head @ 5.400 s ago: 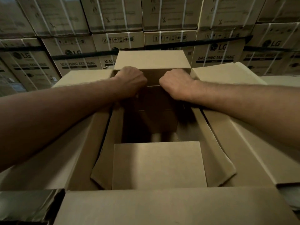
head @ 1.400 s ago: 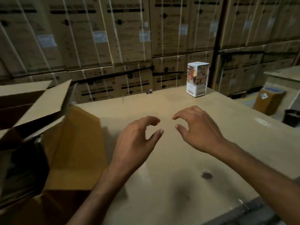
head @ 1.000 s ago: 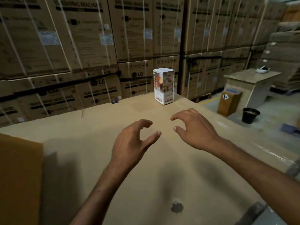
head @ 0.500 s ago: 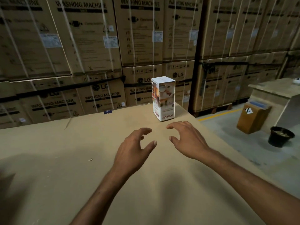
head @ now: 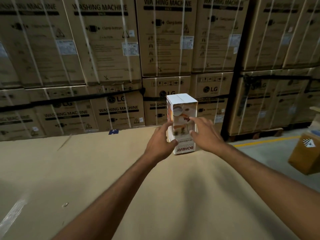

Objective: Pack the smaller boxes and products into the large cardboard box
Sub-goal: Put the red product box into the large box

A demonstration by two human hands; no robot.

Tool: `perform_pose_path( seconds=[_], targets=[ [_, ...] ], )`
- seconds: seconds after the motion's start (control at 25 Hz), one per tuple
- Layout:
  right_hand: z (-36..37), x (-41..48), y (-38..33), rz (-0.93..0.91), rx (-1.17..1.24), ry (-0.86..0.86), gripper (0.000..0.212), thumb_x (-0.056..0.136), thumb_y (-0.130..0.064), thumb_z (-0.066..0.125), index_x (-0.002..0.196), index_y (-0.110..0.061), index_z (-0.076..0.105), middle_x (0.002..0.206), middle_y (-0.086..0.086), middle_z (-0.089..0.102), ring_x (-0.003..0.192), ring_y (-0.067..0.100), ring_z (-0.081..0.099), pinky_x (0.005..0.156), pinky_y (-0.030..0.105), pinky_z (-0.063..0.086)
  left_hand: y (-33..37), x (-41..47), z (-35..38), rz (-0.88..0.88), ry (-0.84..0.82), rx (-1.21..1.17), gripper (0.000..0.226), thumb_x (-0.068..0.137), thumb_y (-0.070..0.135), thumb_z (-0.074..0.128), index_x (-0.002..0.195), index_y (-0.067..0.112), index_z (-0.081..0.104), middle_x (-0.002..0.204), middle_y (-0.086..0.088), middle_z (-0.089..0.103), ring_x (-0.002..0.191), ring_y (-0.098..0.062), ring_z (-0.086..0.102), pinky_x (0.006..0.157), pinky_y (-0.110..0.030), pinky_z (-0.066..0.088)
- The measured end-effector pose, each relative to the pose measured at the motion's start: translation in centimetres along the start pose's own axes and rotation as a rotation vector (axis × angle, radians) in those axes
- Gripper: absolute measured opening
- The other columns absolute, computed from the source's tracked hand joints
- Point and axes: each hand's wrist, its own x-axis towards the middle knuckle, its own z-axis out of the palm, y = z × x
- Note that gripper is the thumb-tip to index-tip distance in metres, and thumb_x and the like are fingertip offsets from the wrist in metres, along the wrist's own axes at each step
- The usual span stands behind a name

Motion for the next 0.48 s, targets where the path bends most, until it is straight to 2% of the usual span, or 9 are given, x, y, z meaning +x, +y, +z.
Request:
perform_pose_path(
  seconds=[0.12,0.2,0.28,0.4,0.48],
  targets=[
    [1.6,6.0,1.5,0.109,0.136,0.087,0.052,0.103,-0.039,0.053,0.152,-0.026,0.040,0.154,0.005,0.039,0.140,0.028,0.037,0.107,0.046,0.039,-1.0,5.3,1.6,-0.043,0.013,-0.069,0.068,0.095,0.037,0.067,0.154,0.039,0.033,0.157,-0.002,0.034,0.135,-0.026,0.048,0.104,-0.052,0.050],
    [3.6,9.4,3.6,0.331,0.373,0.178,0.044,0.104,-0.046,0.047,0.141,-0.022,0.051,0.141,0.009,0.052,0.124,0.028,0.051,0.091,0.037,0.042,-1.7,8.7,2.6,-0.019,0.038,-0.051,0.066,0.099,0.043,0.061,0.156,0.039,0.029,0.162,-0.003,0.025,0.139,-0.030,0.044,0.106,-0.053,0.048],
    [6.6,11.2,6.1,0.498,0.551,0.214,0.051,0.103,-0.054,0.041,0.133,-0.015,0.056,0.128,0.011,0.061,0.114,0.030,0.057,0.082,0.035,0.040,-2.0,11.8,3.5,0.021,0.049,-0.030,0.065,0.101,0.048,0.053,0.159,0.039,0.023,0.167,-0.003,0.010,0.146,-0.034,0.033,0.107,-0.053,0.042],
    [10.7,12.3,8.1,0.517,0.663,0.195,0.087,0.088,-0.079,0.030,0.151,-0.019,0.040,0.146,0.011,0.053,0.133,0.036,0.050,0.106,0.049,0.043,-2.5,16.3,5.4,0.089,0.080,0.061,0.073,0.099,0.055,0.052,0.161,0.039,0.015,0.169,-0.004,-0.011,0.152,-0.037,0.020,0.112,-0.056,0.038],
    [11.7,13.8,8.3,0.511,0.705,0.202,0.089,0.088,-0.084,0.024,0.155,-0.026,0.034,0.154,0.010,0.046,0.140,0.036,0.044,0.113,0.055,0.037,-3.3,18.7,6.8,0.087,0.094,0.076,0.079,0.096,0.058,0.055,0.160,0.042,0.012,0.168,-0.004,-0.018,0.152,-0.041,0.017,0.113,-0.060,0.038]
  ],
)
